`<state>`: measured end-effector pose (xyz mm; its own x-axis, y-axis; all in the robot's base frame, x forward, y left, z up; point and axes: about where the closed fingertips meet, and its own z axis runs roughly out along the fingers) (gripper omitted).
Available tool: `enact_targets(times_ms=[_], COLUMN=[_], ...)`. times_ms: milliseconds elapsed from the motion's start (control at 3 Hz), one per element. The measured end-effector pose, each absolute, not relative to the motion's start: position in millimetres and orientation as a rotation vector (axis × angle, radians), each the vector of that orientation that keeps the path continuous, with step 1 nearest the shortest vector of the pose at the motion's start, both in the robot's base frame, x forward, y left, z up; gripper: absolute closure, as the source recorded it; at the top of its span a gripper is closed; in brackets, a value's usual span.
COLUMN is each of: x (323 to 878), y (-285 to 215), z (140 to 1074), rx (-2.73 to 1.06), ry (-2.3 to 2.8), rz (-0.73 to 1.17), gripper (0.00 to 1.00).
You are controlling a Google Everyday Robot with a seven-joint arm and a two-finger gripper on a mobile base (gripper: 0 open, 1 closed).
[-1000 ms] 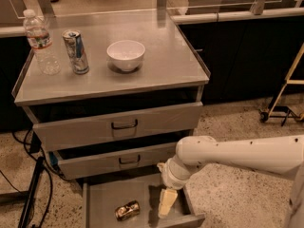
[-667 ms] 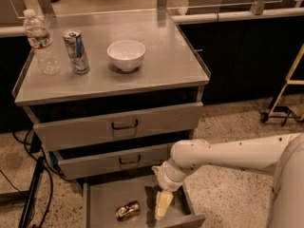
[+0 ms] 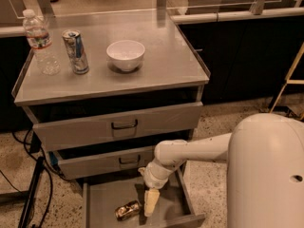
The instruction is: Pick orange can from bottom drawer and place on counter
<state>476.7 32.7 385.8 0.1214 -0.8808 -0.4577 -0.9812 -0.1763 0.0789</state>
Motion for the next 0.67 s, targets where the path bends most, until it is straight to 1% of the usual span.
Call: enact_targets(times_ms=[667], x=[469.8], y=[44.0], z=[360.4], rx=[-2.144], ry=[1.836], rz=[0.634], gripper=[0.0])
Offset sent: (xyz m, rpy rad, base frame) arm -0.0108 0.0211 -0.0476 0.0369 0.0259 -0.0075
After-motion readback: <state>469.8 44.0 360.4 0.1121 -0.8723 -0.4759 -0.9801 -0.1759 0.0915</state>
